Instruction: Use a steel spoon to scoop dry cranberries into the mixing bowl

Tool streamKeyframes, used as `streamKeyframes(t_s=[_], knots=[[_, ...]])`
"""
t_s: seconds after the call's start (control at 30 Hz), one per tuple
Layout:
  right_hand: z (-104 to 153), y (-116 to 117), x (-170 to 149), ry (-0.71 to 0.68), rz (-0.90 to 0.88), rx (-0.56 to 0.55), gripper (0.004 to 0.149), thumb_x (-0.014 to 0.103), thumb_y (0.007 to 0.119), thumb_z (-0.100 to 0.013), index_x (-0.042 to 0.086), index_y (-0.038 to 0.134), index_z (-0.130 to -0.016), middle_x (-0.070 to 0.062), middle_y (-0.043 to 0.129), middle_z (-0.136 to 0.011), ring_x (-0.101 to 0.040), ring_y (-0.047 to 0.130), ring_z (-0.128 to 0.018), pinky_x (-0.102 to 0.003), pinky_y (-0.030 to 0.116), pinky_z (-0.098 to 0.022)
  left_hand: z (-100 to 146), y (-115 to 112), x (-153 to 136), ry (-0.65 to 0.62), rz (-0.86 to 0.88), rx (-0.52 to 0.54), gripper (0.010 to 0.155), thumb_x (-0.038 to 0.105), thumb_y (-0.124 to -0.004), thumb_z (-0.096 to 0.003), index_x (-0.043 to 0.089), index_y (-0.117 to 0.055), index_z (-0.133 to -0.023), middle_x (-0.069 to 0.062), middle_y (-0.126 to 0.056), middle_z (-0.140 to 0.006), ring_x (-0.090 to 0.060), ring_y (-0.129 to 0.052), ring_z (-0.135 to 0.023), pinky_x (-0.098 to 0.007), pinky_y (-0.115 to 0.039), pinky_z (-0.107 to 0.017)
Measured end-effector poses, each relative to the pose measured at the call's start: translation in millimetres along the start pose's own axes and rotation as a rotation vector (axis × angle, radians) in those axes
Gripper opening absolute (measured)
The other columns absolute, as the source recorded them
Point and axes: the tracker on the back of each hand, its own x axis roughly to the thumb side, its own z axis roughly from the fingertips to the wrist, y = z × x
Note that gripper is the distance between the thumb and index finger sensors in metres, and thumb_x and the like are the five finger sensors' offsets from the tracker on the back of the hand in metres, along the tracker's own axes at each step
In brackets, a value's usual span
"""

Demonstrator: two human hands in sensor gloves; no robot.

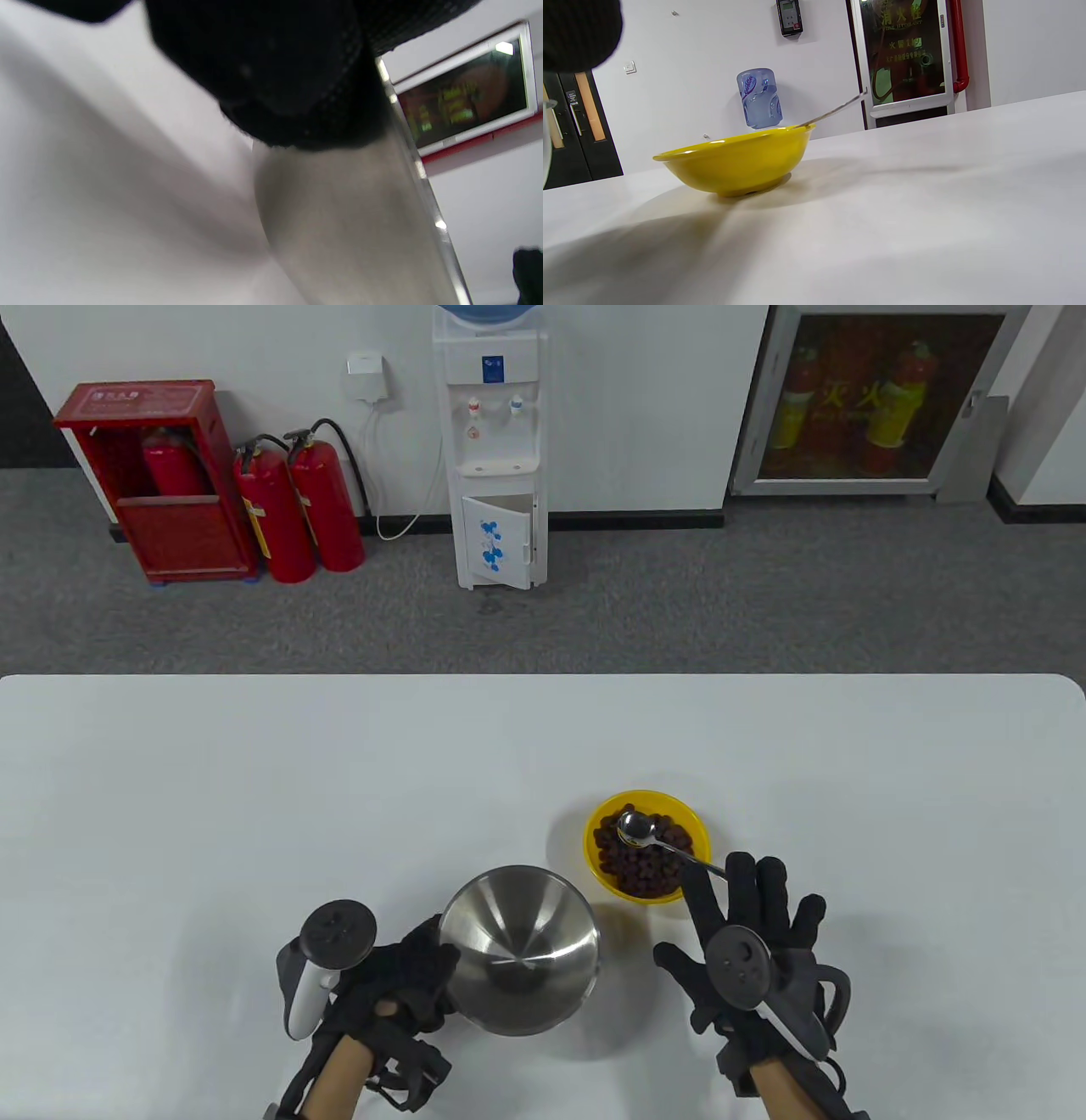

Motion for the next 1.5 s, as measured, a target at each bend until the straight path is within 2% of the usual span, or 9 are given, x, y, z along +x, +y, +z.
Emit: streamKeyframes(t_s=[0.3,0.7,0.93,1.27,1.4,1.5], knots=[[-0.6,2.0,-2.5,0.012,0.005,0.019,0.087,0.077,0.07,-0.036,0.056,0.017,-0.101,0.006,0.0,-0.113,-0.029,0.002,-0.109,-0.071,0.007,-0.069,-2.8,-24.8,6.3,-0.011,0.018,-0.146,0.048,0.038,-0.076,-0.0504,0.018,-0.069,-0.093,0.004,-0.104,-0.04,-0.012,-0.098,-0.005,-0.033,-0.087,-0.01],[-0.9,4.4,-2.0,0.008,0.008,0.033,0.087,0.077,0.07,-0.036,0.055,0.017,-0.102,0.006,0.0,-0.113,-0.029,0.002,-0.109,-0.071,0.008,-0.069,-5.7,-36.1,4.2,-0.001,0.018,-0.236,0.048,0.037,-0.075,-0.0511,0.018,-0.068,-0.094,0.004,-0.104,-0.041,-0.012,-0.098,-0.006,-0.033,-0.087,-0.01],[-1.3,5.8,-2.4,0.01,-0.002,0.047,0.084,0.075,0.068,-0.037,0.055,0.018,-0.102,0.006,0.001,-0.113,-0.029,0.003,-0.109,-0.071,0.008,-0.069,-5.9,-38.8,2.3,0.028,-0.046,-0.241,0.049,0.04,-0.074,-0.0516,0.021,-0.066,-0.096,0.006,-0.104,-0.043,-0.013,-0.098,-0.008,-0.034,-0.087,-0.013],[-1.5,6.0,-3.3,0.018,-0.006,0.055,0.084,0.076,0.069,-0.037,0.055,0.019,-0.102,0.006,0.001,-0.113,-0.029,0.004,-0.109,-0.071,0.009,-0.069,-5.6,-38.6,2.1,0.031,-0.045,-0.25,0.054,0.045,-0.075,-0.0507,0.021,-0.064,-0.097,0.006,-0.104,-0.046,-0.014,-0.099,-0.011,-0.035,-0.087,-0.014],[-1.7,6.3,-4.0,0.021,-0.006,0.057,0.084,0.075,0.069,-0.038,0.055,0.019,-0.102,0.005,0.001,-0.113,-0.029,0.004,-0.109,-0.071,0.009,-0.069,-5.2,-35.8,1.5,0.029,-0.051,-0.239,0.063,0.054,-0.075,-0.0496,0.021,-0.059,-0.1,0.005,-0.103,-0.052,-0.015,-0.1,-0.017,-0.036,-0.087,-0.019],[-2.0,6.6,-4.5,0.022,-0.008,0.057,0.084,0.075,0.069,-0.038,0.055,0.019,-0.102,0.006,0.001,-0.113,-0.029,0.004,-0.109,-0.071,0.009,-0.069,-3.1,-26.0,2.6,0.033,-0.08,-0.194,0.072,0.061,-0.072,-0.0476,0.02,-0.054,-0.104,-0.002,-0.102,-0.059,-0.019,-0.102,-0.027,-0.04,-0.087,-0.026]])
